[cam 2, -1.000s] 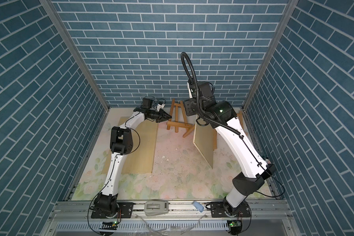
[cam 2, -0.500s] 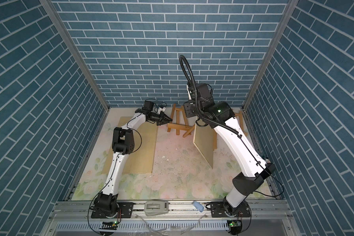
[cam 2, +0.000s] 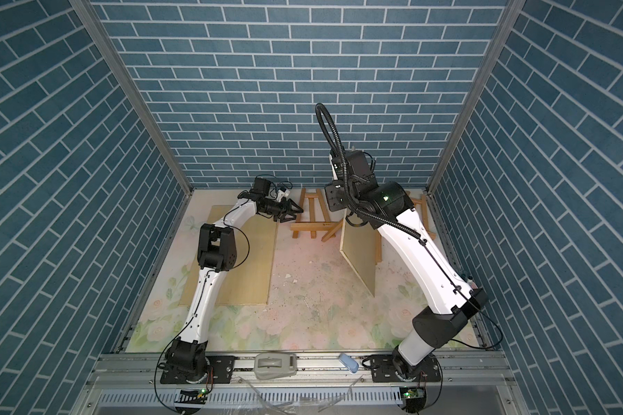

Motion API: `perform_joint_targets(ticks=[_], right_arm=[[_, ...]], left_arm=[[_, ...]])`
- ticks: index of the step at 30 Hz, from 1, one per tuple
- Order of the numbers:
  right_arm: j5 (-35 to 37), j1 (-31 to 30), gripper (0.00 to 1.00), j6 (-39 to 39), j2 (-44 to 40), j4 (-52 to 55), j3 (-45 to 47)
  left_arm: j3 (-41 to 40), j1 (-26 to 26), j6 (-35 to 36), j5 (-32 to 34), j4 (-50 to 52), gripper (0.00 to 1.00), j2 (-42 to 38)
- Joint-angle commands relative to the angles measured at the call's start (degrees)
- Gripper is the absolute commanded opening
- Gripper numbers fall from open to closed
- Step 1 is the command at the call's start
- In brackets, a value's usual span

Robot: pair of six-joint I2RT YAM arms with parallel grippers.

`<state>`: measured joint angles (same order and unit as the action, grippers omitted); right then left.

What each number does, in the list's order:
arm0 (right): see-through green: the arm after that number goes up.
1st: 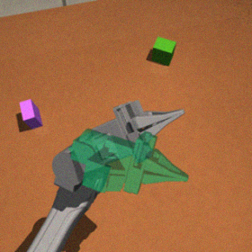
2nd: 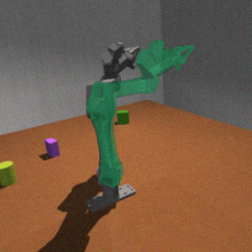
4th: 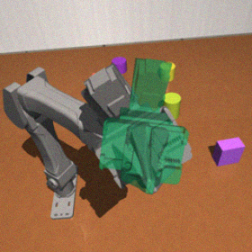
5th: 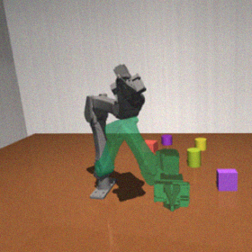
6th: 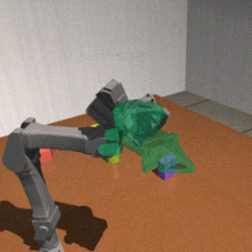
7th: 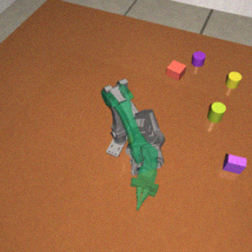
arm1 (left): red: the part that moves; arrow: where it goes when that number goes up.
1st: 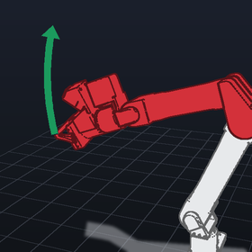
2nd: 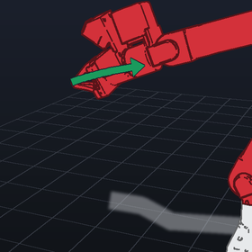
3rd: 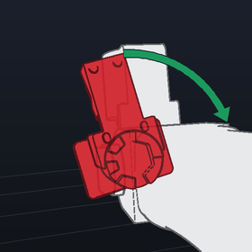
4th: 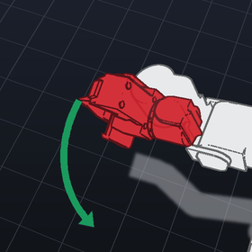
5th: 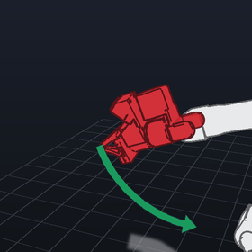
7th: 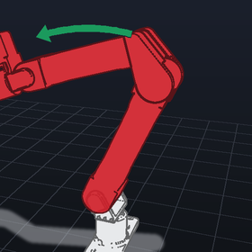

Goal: Disassemble the easel
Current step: Place the easel at the center of the board, then move the easel to the center of the board.

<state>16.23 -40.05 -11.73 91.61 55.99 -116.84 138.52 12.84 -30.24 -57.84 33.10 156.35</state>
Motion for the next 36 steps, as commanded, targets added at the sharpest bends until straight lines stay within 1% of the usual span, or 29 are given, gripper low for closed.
perform_joint_targets(ticks=[1,5,7,9,13,19,21,24,28,32,34,36], right_arm=[[0.32,0.28,0.47,-1.36,-1.94,-0.48,0.66],[0.07,0.49,0.47,-1.28,-2.99,-1.91,2.07],[-1.35,0.65,0.47,-1.15,-4.43,-4.32,3.99],[-3.41,0.96,0.48,-1.11,-6.15,-7.55,6.49],[-7.82,1.97,0.49,-1.28,-8.85,-11.86,9.47],[-13.28,5.15,0.49,-3.05,-11.7,-13.78,9.61],[-14.84,7.01,0.49,-4.16,-13.0,-14.07,9.61],[-15.54,11.51,0.49,-6.61,-15.22,-12.65,9.83],[-16.24,20.57,0.48,-10.32,-18.18,-7.19,11.94],[-18.56,28.68,0.48,-12.23,-21.29,-4.47,18.04],[-20.82,33.8,0.48,-13.35,-22.77,-4.3,23.13],[-24.72,38.37,0.48,-14.2,-23.64,-5.08,28.2]], left_arm=[[1.58,-0.45,0.86,0.69,-0.98,0.61,0.63],[1.23,-0.45,0.64,2.06,-2.99,0.63,-1.49],[1.23,-0.45,0.36,2.75,-4.24,0.66,-2.78],[1.14,-0.6,-0.24,3.13,-5.71,0.67,-4.1],[1.05,-0.71,-0.45,4.77,-7.48,0.67,-7.24],[0.28,-0.71,0.22,7.34,-8.52,0.65,-14.5],[0.31,-0.71,1.25,8.58,-7.3,0.62,-17.61],[0.27,-0.71,4.0,11.51,-3.27,0.53,-23.09],[-2.01,-0.62,7.72,15.52,4.61,0.42,-31.2],[-9.85,-0.62,11.02,18.12,9.17,0.39,-40.78],[-15.25,-0.62,11.84,19.54,10.57,0.4,-45.87],[-19.26,-0.62,11.7,20.59,11.07,0.4,-50.05]])
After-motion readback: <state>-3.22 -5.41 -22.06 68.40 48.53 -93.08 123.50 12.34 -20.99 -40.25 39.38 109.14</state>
